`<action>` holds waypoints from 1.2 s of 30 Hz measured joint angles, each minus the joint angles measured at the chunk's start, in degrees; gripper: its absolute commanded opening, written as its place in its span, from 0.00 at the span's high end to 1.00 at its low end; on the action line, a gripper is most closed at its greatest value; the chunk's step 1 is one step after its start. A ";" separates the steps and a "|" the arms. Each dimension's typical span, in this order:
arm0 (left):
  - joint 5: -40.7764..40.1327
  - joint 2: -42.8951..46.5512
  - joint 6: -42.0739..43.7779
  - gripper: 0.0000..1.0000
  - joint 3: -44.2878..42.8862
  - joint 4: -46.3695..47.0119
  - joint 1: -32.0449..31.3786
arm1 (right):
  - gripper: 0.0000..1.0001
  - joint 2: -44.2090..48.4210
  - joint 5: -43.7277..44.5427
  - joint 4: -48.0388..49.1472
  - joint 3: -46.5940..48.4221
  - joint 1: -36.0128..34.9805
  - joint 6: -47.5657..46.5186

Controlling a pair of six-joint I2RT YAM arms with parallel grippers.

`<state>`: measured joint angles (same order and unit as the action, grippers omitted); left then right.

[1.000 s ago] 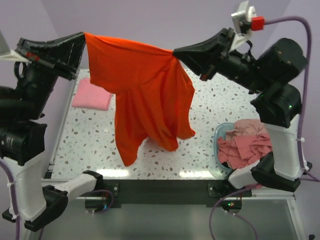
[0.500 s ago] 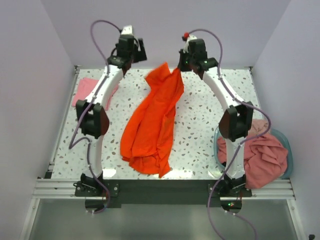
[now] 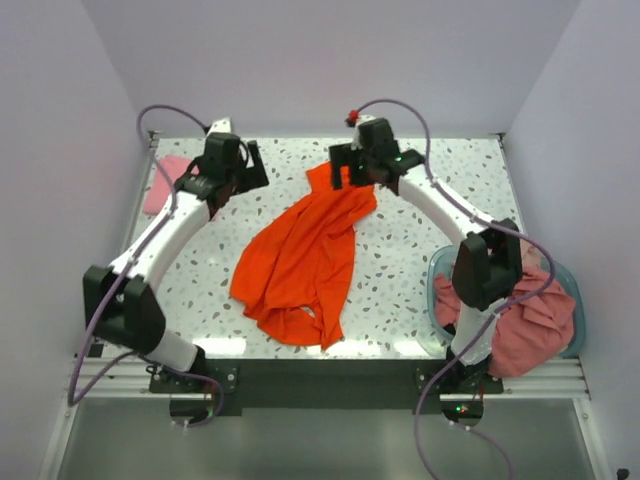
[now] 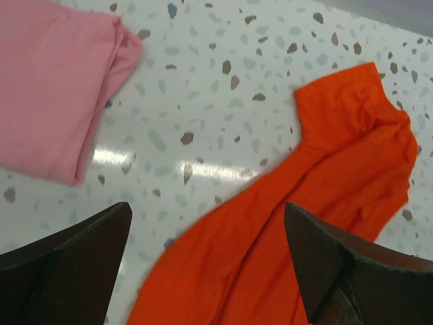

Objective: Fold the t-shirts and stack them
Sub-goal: Flatten the tshirt out

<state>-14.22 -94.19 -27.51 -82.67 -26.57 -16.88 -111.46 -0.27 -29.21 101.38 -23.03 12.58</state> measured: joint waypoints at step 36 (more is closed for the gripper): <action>0.24 1.14 -10.34 0.00 21.77 1.01 -4.76 | 0.01 42.95 2.75 -3.50 -66.66 -22.29 29.11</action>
<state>-13.98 -93.06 -37.85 -60.90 -25.56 -21.65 -68.51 2.48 -32.71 34.72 -45.32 41.69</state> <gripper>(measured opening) 0.997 0.985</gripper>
